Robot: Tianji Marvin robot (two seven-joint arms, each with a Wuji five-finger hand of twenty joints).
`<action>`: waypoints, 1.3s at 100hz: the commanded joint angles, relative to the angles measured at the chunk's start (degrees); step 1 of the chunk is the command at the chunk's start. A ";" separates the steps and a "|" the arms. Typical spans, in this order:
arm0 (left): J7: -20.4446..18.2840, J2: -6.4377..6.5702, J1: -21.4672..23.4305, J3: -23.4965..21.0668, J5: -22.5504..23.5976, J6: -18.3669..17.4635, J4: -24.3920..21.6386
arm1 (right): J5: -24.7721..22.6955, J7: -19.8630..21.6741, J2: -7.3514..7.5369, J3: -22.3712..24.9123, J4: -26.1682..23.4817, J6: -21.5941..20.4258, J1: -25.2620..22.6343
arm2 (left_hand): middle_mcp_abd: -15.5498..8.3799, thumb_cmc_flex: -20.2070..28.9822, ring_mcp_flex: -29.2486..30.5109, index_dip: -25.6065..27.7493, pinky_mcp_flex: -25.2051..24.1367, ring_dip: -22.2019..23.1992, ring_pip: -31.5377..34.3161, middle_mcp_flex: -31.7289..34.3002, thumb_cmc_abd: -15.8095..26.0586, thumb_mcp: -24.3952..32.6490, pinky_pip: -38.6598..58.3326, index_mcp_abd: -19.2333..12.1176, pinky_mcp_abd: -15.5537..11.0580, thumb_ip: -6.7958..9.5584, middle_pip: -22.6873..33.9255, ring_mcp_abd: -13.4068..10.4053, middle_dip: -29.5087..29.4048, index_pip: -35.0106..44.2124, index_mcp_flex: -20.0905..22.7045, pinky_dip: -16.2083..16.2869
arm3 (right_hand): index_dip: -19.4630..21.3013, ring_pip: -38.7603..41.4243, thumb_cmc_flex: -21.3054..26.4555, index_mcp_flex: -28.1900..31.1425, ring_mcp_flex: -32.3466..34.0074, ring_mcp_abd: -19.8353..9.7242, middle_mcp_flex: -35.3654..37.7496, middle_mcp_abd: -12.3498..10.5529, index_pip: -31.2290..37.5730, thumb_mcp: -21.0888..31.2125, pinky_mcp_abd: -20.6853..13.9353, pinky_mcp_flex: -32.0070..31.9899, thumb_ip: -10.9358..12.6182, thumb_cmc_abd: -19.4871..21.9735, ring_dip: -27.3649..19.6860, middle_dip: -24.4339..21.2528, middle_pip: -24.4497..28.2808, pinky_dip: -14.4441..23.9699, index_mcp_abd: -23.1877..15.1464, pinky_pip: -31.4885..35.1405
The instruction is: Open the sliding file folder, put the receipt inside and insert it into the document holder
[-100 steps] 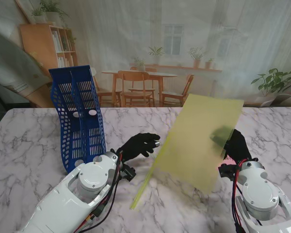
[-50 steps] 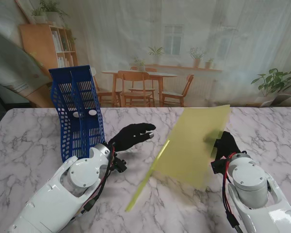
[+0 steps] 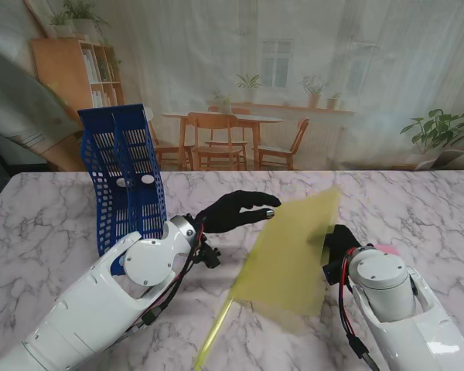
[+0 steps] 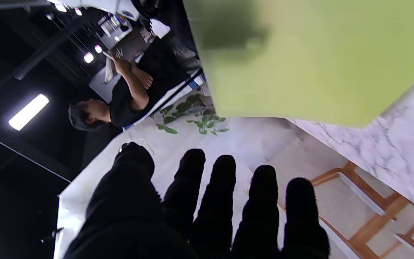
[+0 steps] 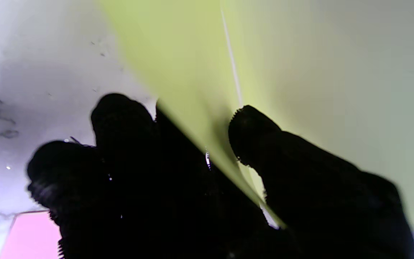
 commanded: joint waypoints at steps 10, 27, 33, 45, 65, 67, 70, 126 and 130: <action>-2.33 -0.60 -3.43 3.59 0.26 -2.04 1.81 | -0.08 1.05 -0.11 -1.52 1.44 1.50 0.80 | -3.94 -2.29 1.09 0.85 -0.73 -2.55 -3.18 1.41 2.61 -1.68 -3.42 -3.29 -4.51 -0.50 -2.33 -5.75 -0.81 0.71 1.14 -1.50 | 1.73 2.58 4.33 0.81 0.56 0.87 -0.14 1.61 1.12 3.51 1.34 1.07 -0.51 0.75 0.42 1.02 3.23 0.68 -4.19 3.19; -4.14 -0.92 -7.53 8.41 -0.11 -5.37 4.96 | 0.05 1.13 -0.16 -2.50 1.93 2.14 1.06 | -6.76 -8.12 -3.78 3.13 -2.89 -5.59 -6.24 -2.80 2.21 -1.87 -10.62 -4.59 -9.61 -0.72 -3.31 -9.56 -1.83 3.86 2.42 -4.35 | 1.80 1.84 4.41 0.58 0.54 1.22 -0.49 1.81 0.94 3.28 1.34 0.56 -0.45 0.97 0.11 1.02 2.97 0.75 -4.25 3.02; -5.15 -0.92 -9.04 10.30 -0.40 -7.07 6.04 | 0.13 0.91 -0.28 -2.65 2.39 2.12 1.24 | -8.52 -11.51 -6.72 3.68 -2.67 -6.15 -7.69 -5.94 2.28 -1.93 -17.69 -5.73 -12.07 -0.93 -4.04 -11.37 -1.56 3.75 2.28 -5.49 | 1.82 1.62 4.47 0.51 0.54 1.18 -0.56 1.72 0.90 3.19 1.33 0.41 -0.43 1.03 0.02 1.02 2.92 0.77 -4.33 2.94; -6.54 -0.80 -12.39 14.39 1.23 -10.96 8.40 | 0.31 0.51 -0.43 -2.67 2.81 2.31 1.33 | -11.47 -17.10 -12.38 2.50 -2.81 -7.31 -11.17 -15.12 1.29 -1.98 -31.31 -9.48 -16.42 -1.08 -6.68 -14.32 -3.13 1.61 0.16 -2.54 | 1.85 1.41 4.50 0.49 0.54 1.29 -0.65 1.70 0.88 3.09 1.38 0.22 -0.40 1.18 -0.06 1.02 2.89 0.79 -4.37 2.83; -7.64 -1.26 -17.43 20.45 4.30 -13.79 12.17 | 0.35 1.17 -0.23 -2.64 3.22 1.87 1.41 | -11.63 -22.50 -17.04 -0.15 -1.59 -9.33 -16.31 -24.01 -1.12 -2.14 -38.70 -11.51 -18.23 -1.18 -12.71 -15.66 -7.13 -2.07 -3.00 -7.01 | 1.92 1.02 4.54 0.30 0.54 1.37 -0.82 1.75 0.88 2.95 1.44 -0.08 -0.38 1.31 -0.20 1.02 2.84 0.84 -4.49 2.65; -7.38 -1.46 -17.82 20.89 4.82 -13.87 12.66 | 0.31 1.47 -0.13 -2.66 3.30 1.80 1.46 | -11.60 -22.86 -17.06 -0.48 -1.52 -9.45 -16.55 -24.31 -0.88 -2.13 -38.84 -11.10 -18.24 -1.17 -13.31 -15.59 -7.36 -2.75 -4.17 -7.34 | 1.93 1.00 4.52 0.29 0.55 1.39 -0.82 1.76 0.88 2.94 1.45 -0.13 -0.38 1.35 -0.21 1.02 2.84 0.84 -4.53 2.63; -6.97 -1.78 -18.38 21.45 5.39 -13.90 13.35 | 0.19 1.96 0.02 -2.70 3.35 1.67 1.47 | -11.51 -23.17 -17.07 -0.97 -1.48 -9.64 -16.76 -24.92 -0.77 -2.14 -38.91 -10.76 -18.24 -1.16 -14.36 -15.51 -7.75 -3.88 -6.19 -7.65 | 1.94 0.94 4.49 0.27 0.53 1.31 -0.87 1.69 0.89 2.90 1.49 -0.15 -0.39 1.47 -0.23 1.02 2.83 0.86 -4.56 2.60; -3.16 -9.15 -26.22 27.98 4.91 -10.40 23.61 | -0.40 5.11 1.00 -3.61 2.84 0.73 1.24 | -11.70 -22.24 -16.92 -2.30 -1.21 -8.71 -16.18 -23.21 1.25 -1.92 -37.35 -8.76 -19.73 -1.09 -11.44 -16.24 -6.26 -6.54 -8.84 -7.08 | 2.03 0.41 4.63 0.17 0.52 1.40 -1.18 1.74 0.94 2.76 1.40 -0.46 -0.35 1.57 -0.38 1.02 2.78 1.03 -4.89 2.39; -3.11 -9.72 -26.89 28.59 4.92 -10.47 24.37 | -0.32 5.41 1.08 -3.58 2.89 0.60 1.25 | -13.70 -22.43 -16.94 -2.04 -1.34 -8.70 -16.23 -22.79 2.12 -2.03 -37.20 -8.58 -20.13 -1.17 -11.10 -16.49 -6.21 -5.88 -7.52 -6.87 | 2.03 0.30 4.57 0.18 0.48 1.29 -1.18 1.63 0.94 2.73 1.37 -0.56 -0.36 1.67 -0.42 1.01 2.77 1.03 -4.82 2.32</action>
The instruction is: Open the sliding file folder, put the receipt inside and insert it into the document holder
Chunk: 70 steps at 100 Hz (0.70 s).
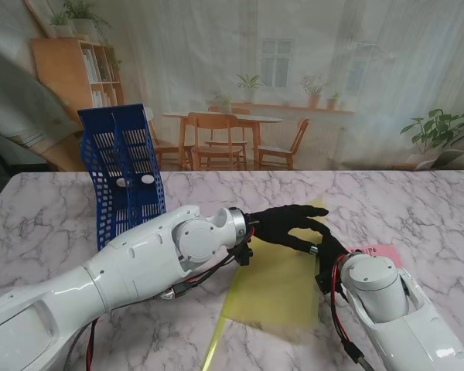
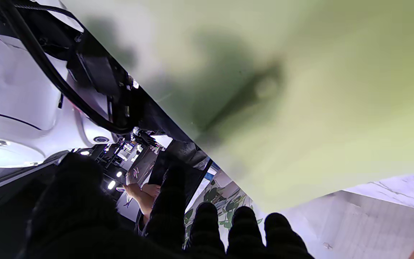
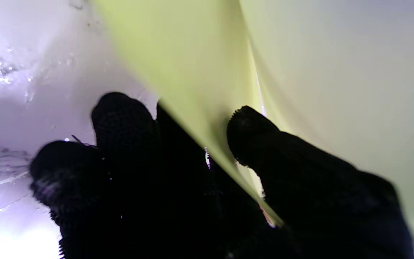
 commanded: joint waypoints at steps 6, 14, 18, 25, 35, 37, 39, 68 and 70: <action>-0.84 -2.29 -2.06 1.31 -0.26 0.16 1.67 | 0.29 0.47 0.02 -0.04 -0.08 -0.27 -0.24 | -3.64 -2.40 -1.83 0.66 -0.15 0.31 -1.10 -0.05 3.47 -1.45 -0.63 0.73 -4.00 -1.25 1.19 -2.54 0.56 1.61 4.14 0.23 | 1.28 0.54 4.12 0.44 0.62 1.36 0.10 1.65 0.97 2.78 1.33 0.50 -0.32 1.49 -0.38 0.49 2.56 0.64 -4.72 2.16; -1.32 -3.05 -2.94 2.29 -0.49 0.26 2.89 | 0.48 0.49 0.00 0.13 -0.03 -0.51 -0.35 | -3.98 -2.98 -1.80 1.50 -0.13 0.05 -1.32 0.25 4.82 -1.57 -0.89 1.30 -4.81 -1.37 1.66 -3.04 0.58 3.37 7.13 0.02 | 1.27 0.44 4.16 0.41 0.61 1.35 0.07 1.62 0.96 2.81 1.29 0.39 -0.32 1.51 -0.41 0.46 2.52 0.65 -4.82 2.08; -1.31 -3.33 -3.43 2.82 0.01 -0.13 3.58 | 0.57 0.52 0.02 0.23 0.02 -0.67 -0.40 | -4.15 -3.47 -1.70 2.89 0.10 -0.11 -1.28 0.55 5.17 -1.60 -1.26 1.84 -5.06 -1.42 2.59 -3.07 0.81 5.61 9.35 -0.43 | 1.24 0.40 4.08 0.37 0.63 1.38 0.12 1.62 0.91 2.79 1.28 0.38 -0.34 1.57 -0.41 0.46 2.53 0.66 -4.81 2.06; -1.20 -3.51 -4.03 3.55 1.35 -0.76 4.45 | 0.81 0.45 -0.02 0.44 -0.04 -0.92 -0.60 | -4.15 -4.00 -1.66 5.10 0.33 0.26 -0.86 1.37 6.18 -1.69 -1.60 2.71 -5.81 -1.53 4.21 -3.23 1.25 9.10 12.71 -1.02 | 1.26 0.32 4.14 0.42 0.61 1.42 0.07 1.63 0.94 2.80 1.26 0.29 -0.33 1.52 -0.43 0.44 2.50 0.67 -4.81 1.99; -1.10 -3.19 -4.26 3.85 2.62 -1.41 4.91 | 1.05 0.50 -0.02 0.69 -0.08 -1.18 -0.77 | -3.18 -4.05 -1.15 7.79 0.48 1.23 0.38 2.94 6.37 -1.70 -1.72 3.89 -6.55 -1.57 5.88 -2.97 1.75 13.44 15.68 -1.50 | 1.26 0.15 4.14 0.39 0.61 1.47 0.05 1.62 0.93 2.77 1.29 0.25 -0.34 1.59 -0.48 0.42 2.48 0.70 -4.87 1.92; -1.06 -3.06 -4.27 3.84 2.84 -1.59 4.90 | 1.09 0.53 -0.01 0.74 -0.07 -1.23 -0.79 | -2.91 -4.04 -0.93 8.32 0.49 1.42 0.70 3.52 6.40 -1.73 -1.83 4.07 -6.80 -1.58 6.23 -2.90 1.90 14.36 16.22 -1.67 | 1.28 -0.13 4.13 0.38 0.63 1.11 0.05 1.62 0.94 2.77 1.30 0.23 -0.34 1.62 -0.61 0.42 2.48 0.72 -4.85 1.90; -1.09 -2.86 -4.31 3.85 3.12 -1.72 4.80 | 1.13 0.58 0.00 0.79 -0.04 -1.29 -0.80 | -2.67 -4.03 -0.69 8.53 0.43 1.51 0.88 3.82 6.39 -1.72 -1.96 4.18 -7.02 -1.57 6.39 -2.81 1.98 14.77 16.53 -1.81 | 1.29 -0.22 4.10 0.34 0.71 1.21 0.02 1.59 0.93 2.73 1.31 0.23 -0.35 1.69 -0.65 0.41 2.47 0.74 -4.88 1.88; -3.53 1.99 -4.82 2.66 6.72 -4.86 0.83 | 1.46 0.42 -0.06 1.12 -0.09 -1.40 -0.93 | -0.40 -4.89 2.30 9.33 1.13 0.82 2.97 7.86 5.81 -1.75 -5.06 4.90 -8.79 -1.53 7.18 -1.45 2.49 19.07 18.77 -12.01 | 1.28 -0.76 4.11 0.26 0.62 1.03 -0.18 1.64 0.86 2.66 1.29 0.06 -0.35 1.81 -0.81 0.37 2.42 0.87 -4.98 1.69; -3.64 2.26 -4.82 2.51 6.92 -5.12 0.61 | 1.48 0.43 -0.07 1.12 -0.08 -1.35 -0.91 | -0.38 -4.95 2.32 9.30 1.16 0.73 3.04 7.96 5.78 -1.75 -5.07 4.89 -8.97 -1.52 7.15 -1.36 2.46 19.19 18.96 -12.20 | 1.28 -0.80 4.14 0.27 0.61 1.02 -0.21 1.59 0.86 2.67 1.28 0.03 -0.35 1.80 -0.82 0.37 2.41 0.87 -4.97 1.67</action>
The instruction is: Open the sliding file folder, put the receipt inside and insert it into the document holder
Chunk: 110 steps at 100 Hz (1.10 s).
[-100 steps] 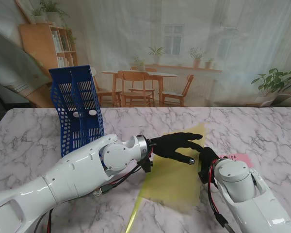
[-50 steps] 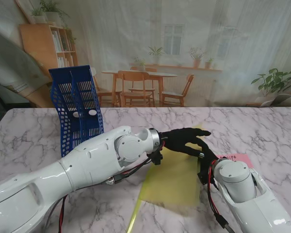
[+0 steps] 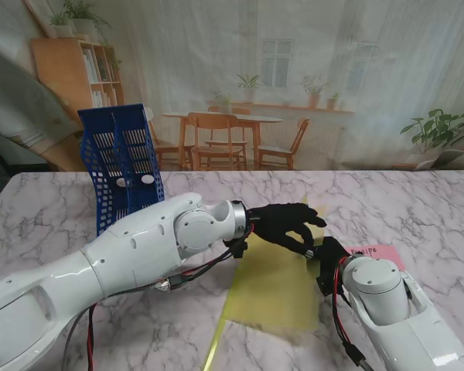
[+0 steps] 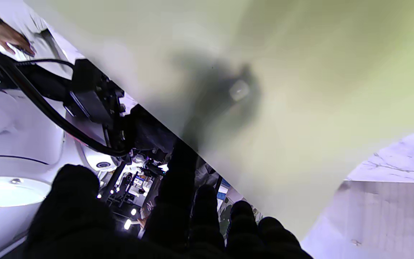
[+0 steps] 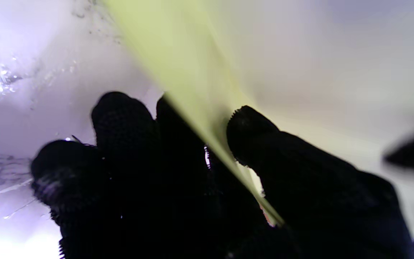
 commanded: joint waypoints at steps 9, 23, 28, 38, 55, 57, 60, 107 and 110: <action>-2.24 2.57 -0.71 -0.64 1.20 -1.88 -0.76 | 0.15 0.04 -0.05 0.15 -0.02 0.37 0.13 | 2.25 -2.78 0.62 0.46 0.09 -2.00 1.57 0.99 1.47 -1.54 -2.14 0.32 -4.90 -1.35 -0.31 0.49 -0.01 4.33 4.24 -3.35 | 1.24 -0.80 4.01 0.25 0.66 1.00 -0.15 1.41 0.87 2.65 1.28 0.26 -0.35 1.85 -0.61 0.38 2.43 0.85 -4.97 1.59; -3.43 3.22 -1.38 -0.41 1.19 -2.74 -1.10 | 0.16 0.07 -0.06 0.01 0.02 0.71 0.24 | 2.66 -4.08 0.26 -1.08 0.00 -3.66 1.98 1.20 0.93 -1.65 -1.60 -0.45 -4.33 -1.36 -1.20 1.41 -0.81 2.30 2.33 -3.39 | 1.22 -0.96 4.10 0.25 0.67 1.10 -0.25 1.48 0.86 2.64 1.28 0.13 -0.34 1.84 -0.66 0.37 2.40 0.88 -4.93 1.48; -3.60 3.18 -1.71 -0.07 1.31 -2.91 -0.93 | 0.14 0.16 -0.03 -0.04 0.03 0.80 0.30 | 3.12 -4.19 0.37 -2.30 0.02 -4.45 2.71 1.45 0.36 -1.60 -1.39 -1.37 -4.00 -1.34 -1.27 1.97 -1.03 0.27 0.93 -2.99 | 1.21 -0.96 4.04 0.21 0.67 1.07 -0.27 1.48 0.84 2.60 1.28 0.13 -0.35 1.96 -0.65 0.37 2.40 0.89 -4.95 1.47; -3.40 2.81 -1.84 0.30 1.20 -2.98 -0.42 | 0.13 0.19 -0.03 -0.09 0.05 0.87 0.35 | 5.47 -4.05 3.45 -3.28 -0.34 -5.08 5.81 4.59 -0.76 -1.46 0.88 -2.02 -2.95 -1.27 -1.13 3.71 -1.32 -1.93 -0.91 1.28 | 1.21 -1.05 4.02 0.12 0.62 1.14 -0.31 1.47 0.82 2.54 1.31 0.03 -0.36 2.03 -0.67 0.37 2.39 0.91 -5.03 1.39; -1.81 2.07 -1.75 0.65 2.14 -3.55 0.42 | 0.19 0.03 -0.09 -0.09 0.08 0.99 0.36 | 9.48 -3.14 18.49 -5.59 0.47 -2.15 13.18 20.45 -1.80 -1.37 16.75 -4.27 -0.28 -1.20 1.65 9.60 0.21 -7.50 -5.02 9.28 | 1.16 -1.12 4.09 0.13 0.64 1.19 -0.41 1.51 0.79 2.53 1.33 0.01 -0.33 2.01 -0.67 0.37 2.38 0.96 -5.09 1.34; -1.84 2.05 -1.79 0.73 2.14 -3.54 0.44 | 0.22 0.07 -0.08 -0.08 0.09 1.00 0.37 | 9.55 -3.00 19.65 -5.85 0.26 -1.92 13.62 21.51 -2.02 -1.36 19.16 -4.42 -0.08 -1.20 1.98 10.08 0.42 -8.15 -5.87 9.92 | 1.16 -1.13 4.08 0.14 0.63 1.19 -0.42 1.43 0.78 2.52 1.33 0.01 -0.34 2.03 -0.67 0.38 2.39 0.97 -5.09 1.34; -1.94 2.01 -1.88 0.89 2.09 -3.56 0.51 | 0.27 0.14 -0.07 -0.08 0.09 1.01 0.37 | 9.10 -2.99 20.68 -6.49 -0.18 -1.44 14.24 21.88 -2.07 -1.35 21.15 -4.66 0.28 -1.18 2.57 10.60 1.01 -9.45 -7.26 9.98 | 1.12 -1.13 4.08 0.04 0.65 1.20 -0.43 1.42 0.72 2.51 1.32 -0.04 -0.34 2.05 -0.67 0.38 2.40 0.97 -5.06 1.31; -4.56 2.50 -4.01 3.34 2.18 -4.77 1.54 | 0.85 -0.03 -0.20 0.01 0.07 1.55 0.37 | 3.89 -3.96 10.96 -9.52 -1.45 0.59 7.64 2.72 -13.77 -0.86 25.68 -5.50 3.13 -1.30 -2.09 6.42 -1.17 -16.04 -14.44 8.30 | 0.93 -1.30 4.15 0.05 0.64 1.32 -0.48 1.61 0.67 2.48 1.41 -0.22 -0.32 2.16 -0.68 0.40 2.46 1.13 -4.72 1.12; -4.21 2.49 -4.09 3.41 2.83 -5.05 1.65 | 0.86 0.03 -0.18 0.01 0.08 1.56 0.37 | 3.50 -2.43 10.27 -10.18 -1.35 0.38 7.41 1.48 -16.09 -0.76 24.77 -5.78 3.06 -1.37 -2.31 6.10 -1.44 -17.15 -16.02 7.86 | 0.92 -1.29 4.11 0.04 0.65 1.28 -0.53 1.56 0.66 2.45 1.41 -0.22 -0.33 2.19 -0.67 0.40 2.44 1.14 -4.73 1.12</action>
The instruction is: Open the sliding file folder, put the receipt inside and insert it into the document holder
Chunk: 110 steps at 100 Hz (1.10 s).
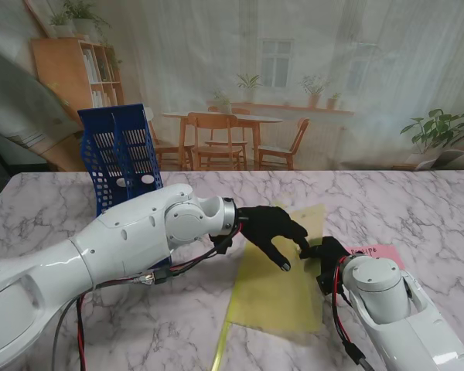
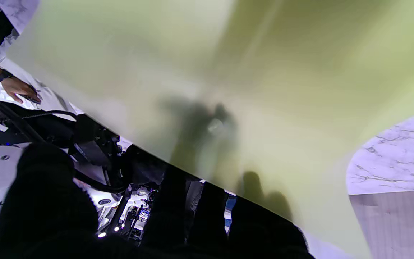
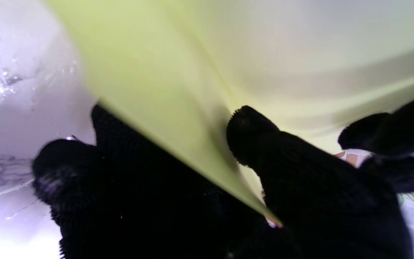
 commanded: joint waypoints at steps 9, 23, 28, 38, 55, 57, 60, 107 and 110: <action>1.20 0.17 -0.93 0.76 4.07 -1.41 0.81 | 0.26 0.10 -0.18 0.08 -0.03 0.40 -0.01 | -1.92 7.36 -2.07 -3.64 0.15 -0.98 -0.69 -5.17 -10.13 0.05 -1.66 -2.12 -2.15 -0.95 0.26 -0.66 -1.50 -4.69 -4.72 -1.39 | 0.92 -1.24 4.10 0.07 0.64 1.34 -0.44 1.45 1.32 2.47 1.42 0.43 -0.34 2.21 -0.23 0.39 2.43 1.05 -4.92 1.09; 2.25 -0.10 -1.13 1.27 5.99 -1.00 0.90 | 0.38 0.16 -0.18 0.13 0.01 0.30 -0.01 | -3.28 21.54 1.23 -5.54 0.69 -0.52 1.65 -1.83 -8.43 7.32 7.93 -4.20 -1.74 0.98 3.40 -1.50 -0.57 -2.52 -2.41 3.53 | 0.91 -1.26 4.16 0.09 0.64 1.35 -0.41 1.39 1.33 2.45 1.46 0.37 -0.32 2.17 -0.22 0.40 2.44 1.10 -4.86 1.04; 2.51 -0.26 -1.01 1.30 6.20 -0.62 1.03 | 0.41 0.27 -0.14 0.15 0.01 0.22 -0.03 | -3.48 26.64 2.89 -5.02 1.65 -0.04 2.71 0.58 -6.21 9.81 10.21 -4.95 -1.64 1.34 4.63 -1.57 0.11 -0.64 -0.80 4.53 | 0.92 -1.24 4.12 0.13 0.65 1.34 -0.41 1.43 1.36 2.44 1.48 0.35 -0.33 2.23 -0.21 0.40 2.44 1.11 -4.89 1.02; 2.25 -0.52 -1.03 1.66 5.97 0.18 1.27 | 0.55 0.47 -0.10 0.21 0.03 0.12 -0.05 | -3.61 34.35 5.05 -4.23 2.82 0.94 4.29 3.19 -1.80 15.23 13.48 -6.67 -1.52 2.34 5.87 -1.67 0.94 2.76 1.56 5.98 | 0.91 -1.24 4.12 0.05 0.66 1.36 -0.48 1.40 1.32 2.41 1.51 0.32 -0.33 2.27 -0.20 0.40 2.42 1.14 -4.94 1.00; 2.48 -1.09 -1.76 3.18 7.90 1.67 1.92 | 1.01 0.85 -0.05 0.36 -0.05 0.08 -0.14 | -6.03 35.70 2.29 -8.01 -0.21 0.33 2.33 6.38 1.78 16.64 7.43 -7.67 -3.73 0.53 6.34 -3.78 1.44 2.95 -0.57 2.68 | 0.88 -1.06 4.21 0.13 0.70 1.37 -0.36 1.55 1.31 2.45 1.67 0.34 -0.30 2.23 -0.11 0.45 2.52 1.27 -4.73 1.07; 2.44 -1.16 -1.89 3.41 8.13 1.85 2.03 | 1.11 0.97 -0.02 0.38 -0.05 0.08 -0.14 | -6.10 35.09 1.75 -8.42 -0.39 0.17 2.03 6.15 1.77 15.81 6.07 -7.57 -4.00 0.27 6.24 -4.01 1.41 2.78 -0.88 1.99 | 0.87 -1.03 4.23 0.12 0.71 1.42 -0.35 1.54 1.29 2.47 1.67 0.36 -0.29 2.25 -0.10 0.46 2.54 1.29 -4.70 1.09; 2.84 -1.38 -1.87 3.55 8.72 2.09 2.36 | 1.31 1.34 0.06 0.44 -0.03 0.04 -0.14 | -6.20 34.33 0.88 -8.88 -0.19 -0.03 1.70 5.35 1.81 14.21 3.98 -7.41 -4.23 -0.04 6.01 -4.30 1.32 2.71 -1.20 0.95 | 0.85 -0.98 4.20 0.09 0.70 1.45 -0.34 1.59 1.26 2.46 1.71 0.38 -0.30 2.29 -0.08 0.46 2.55 1.31 -4.69 1.11; 7.08 -1.67 -0.64 2.76 11.63 0.10 2.91 | 2.50 2.40 0.22 1.00 -0.12 -0.10 -0.45 | -4.92 42.86 7.98 3.30 2.27 -1.90 7.03 18.36 2.81 7.22 14.79 -4.93 -4.30 -1.26 9.14 -3.41 2.81 24.67 20.17 6.50 | 0.83 -0.89 4.21 -0.21 0.58 1.76 -0.72 1.77 1.03 2.15 2.03 0.17 -0.35 2.83 -0.12 0.50 2.73 1.65 -4.58 1.16; 7.38 -0.89 -0.33 2.23 12.59 -0.31 1.99 | 2.29 2.25 0.20 1.01 -0.07 -0.14 -0.47 | -4.24 42.85 10.67 3.73 3.68 -0.78 8.15 21.87 2.81 7.88 16.88 -4.66 -3.17 -1.48 9.17 -2.16 5.15 25.89 20.21 7.36 | 0.83 -1.02 4.15 -0.28 0.53 1.78 -0.82 1.72 1.00 2.02 1.99 0.07 -0.38 2.98 -0.18 0.49 2.70 1.66 -4.61 1.12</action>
